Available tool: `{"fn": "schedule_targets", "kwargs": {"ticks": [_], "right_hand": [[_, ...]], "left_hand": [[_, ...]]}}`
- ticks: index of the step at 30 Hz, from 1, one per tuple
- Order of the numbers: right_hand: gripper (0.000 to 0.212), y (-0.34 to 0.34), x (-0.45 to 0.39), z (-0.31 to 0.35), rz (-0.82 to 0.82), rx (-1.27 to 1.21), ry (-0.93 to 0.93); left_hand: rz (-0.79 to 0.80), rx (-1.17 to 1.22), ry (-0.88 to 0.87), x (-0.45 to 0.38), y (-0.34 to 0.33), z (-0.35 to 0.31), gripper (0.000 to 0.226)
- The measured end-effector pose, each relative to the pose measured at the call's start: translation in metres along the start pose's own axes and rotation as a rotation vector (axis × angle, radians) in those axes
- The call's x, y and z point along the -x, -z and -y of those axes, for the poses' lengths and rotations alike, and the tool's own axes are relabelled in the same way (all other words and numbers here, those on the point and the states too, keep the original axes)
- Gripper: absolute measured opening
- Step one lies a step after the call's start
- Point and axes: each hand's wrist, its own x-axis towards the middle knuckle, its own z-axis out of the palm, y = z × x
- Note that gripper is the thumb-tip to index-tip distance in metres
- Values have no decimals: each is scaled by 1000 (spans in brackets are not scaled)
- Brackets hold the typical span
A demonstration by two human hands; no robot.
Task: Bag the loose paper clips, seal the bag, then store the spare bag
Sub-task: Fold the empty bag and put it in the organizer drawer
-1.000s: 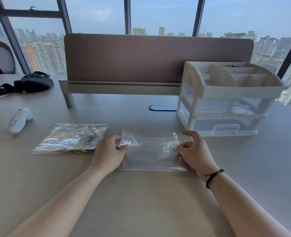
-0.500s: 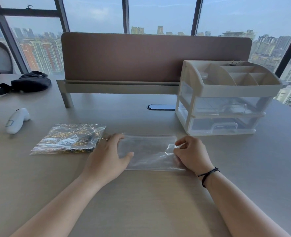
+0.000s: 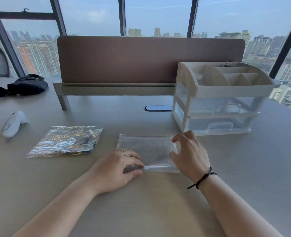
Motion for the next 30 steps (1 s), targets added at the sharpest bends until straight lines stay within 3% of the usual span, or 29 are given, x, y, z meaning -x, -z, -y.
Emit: {"fn": "schedule_targets", "kwargs": {"ticks": [3,5,7,9,13,16,18,21,24,27,30], "right_hand": [[35,10,9,9,-12,6,272],[46,9,15,15,145,-6,429],[51,3,19,19,332,-34,476],[51,-1,19,19,390,-82,454],[27,-1,15,13,298,-62,457],[24,-1,17,15,245,5,478],[25,-2,18,17,196,27,523],[27,-2,19,18,134,14,588],[23,6,18,10,79,-101,515],[11,20,15,-2,16,-380,334],[3,41,10,-12,15,-718,115]], "left_hand": [[-2,6,2,-1,-2,2,33],[-4,18,-2,-1,-3,3,35],[-8,18,-25,-2,-4,5,35],[-18,24,-45,-3,-5,7,34],[-40,50,-26,-4,-4,7,35],[-64,2,-20,-2,-3,3,40],[-117,-161,-33,-1,-4,-4,46],[-208,-373,-83,-5,-4,-17,32],[-227,-430,-59,-11,2,-20,19],[-142,-232,129,-10,8,-7,22],[-147,277,255,-13,16,-11,19]]}}
